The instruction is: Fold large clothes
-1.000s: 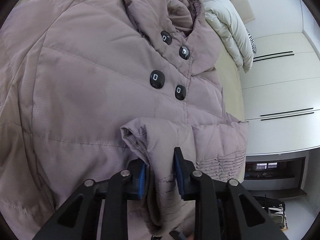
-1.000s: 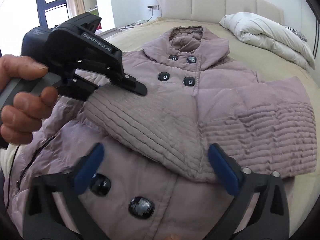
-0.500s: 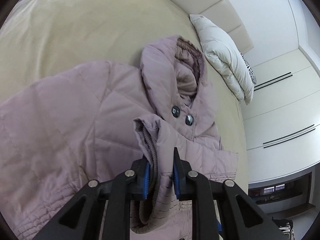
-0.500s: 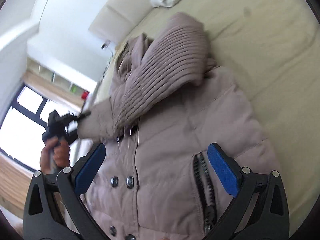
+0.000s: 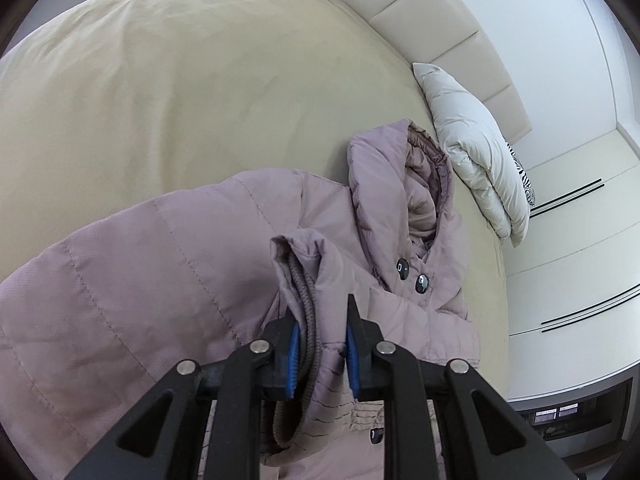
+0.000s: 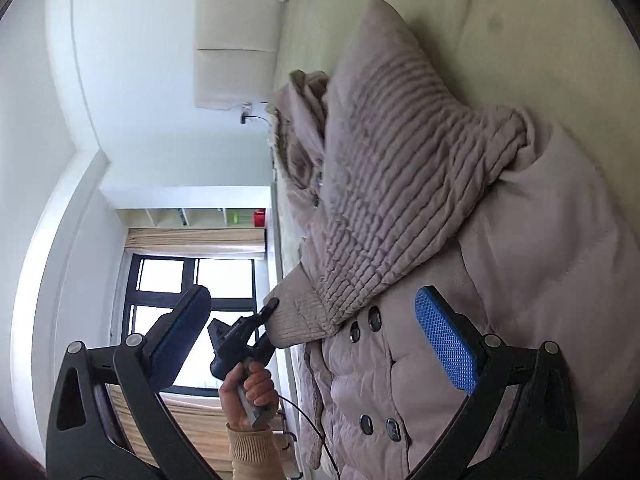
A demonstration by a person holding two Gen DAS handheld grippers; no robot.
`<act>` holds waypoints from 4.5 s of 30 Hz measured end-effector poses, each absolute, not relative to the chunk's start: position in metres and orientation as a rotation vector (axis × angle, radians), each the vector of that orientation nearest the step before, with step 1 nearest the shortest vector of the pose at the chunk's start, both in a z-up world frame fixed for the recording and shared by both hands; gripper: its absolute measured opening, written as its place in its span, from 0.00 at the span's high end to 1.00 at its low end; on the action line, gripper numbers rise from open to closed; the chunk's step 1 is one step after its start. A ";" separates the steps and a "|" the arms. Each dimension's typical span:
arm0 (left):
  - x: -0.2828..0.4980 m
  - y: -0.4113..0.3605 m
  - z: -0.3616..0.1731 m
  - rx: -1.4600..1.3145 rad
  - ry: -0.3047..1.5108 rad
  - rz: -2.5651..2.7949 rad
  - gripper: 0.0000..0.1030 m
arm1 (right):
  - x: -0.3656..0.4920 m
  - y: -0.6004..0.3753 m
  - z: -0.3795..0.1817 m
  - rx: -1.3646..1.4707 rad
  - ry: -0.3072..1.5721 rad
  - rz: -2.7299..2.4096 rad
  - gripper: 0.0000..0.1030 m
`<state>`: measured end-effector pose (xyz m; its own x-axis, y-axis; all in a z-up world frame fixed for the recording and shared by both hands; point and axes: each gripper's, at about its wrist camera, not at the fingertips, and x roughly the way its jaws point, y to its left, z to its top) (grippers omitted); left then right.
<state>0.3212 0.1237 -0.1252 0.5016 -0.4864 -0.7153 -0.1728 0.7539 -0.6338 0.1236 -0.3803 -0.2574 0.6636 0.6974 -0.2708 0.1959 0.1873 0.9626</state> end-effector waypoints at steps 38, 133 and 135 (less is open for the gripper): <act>0.330 0.098 -0.176 -0.695 1.138 -0.167 0.80 | 0.212 -0.458 -0.168 1.321 0.471 0.244 0.07; 0.095 0.162 -0.037 -0.547 0.557 -0.073 0.81 | -0.004 -0.319 -0.221 1.001 0.720 0.288 0.16; 0.117 0.111 -0.043 -0.470 0.601 -0.154 0.81 | -0.010 -0.334 -0.220 1.012 0.710 0.264 0.16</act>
<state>0.1172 0.1114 -0.0433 0.8170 -0.2731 -0.5079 0.0047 0.8839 -0.4676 -0.0099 -0.3342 -0.2199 0.7494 0.5132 -0.4183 0.1146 0.5217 0.8454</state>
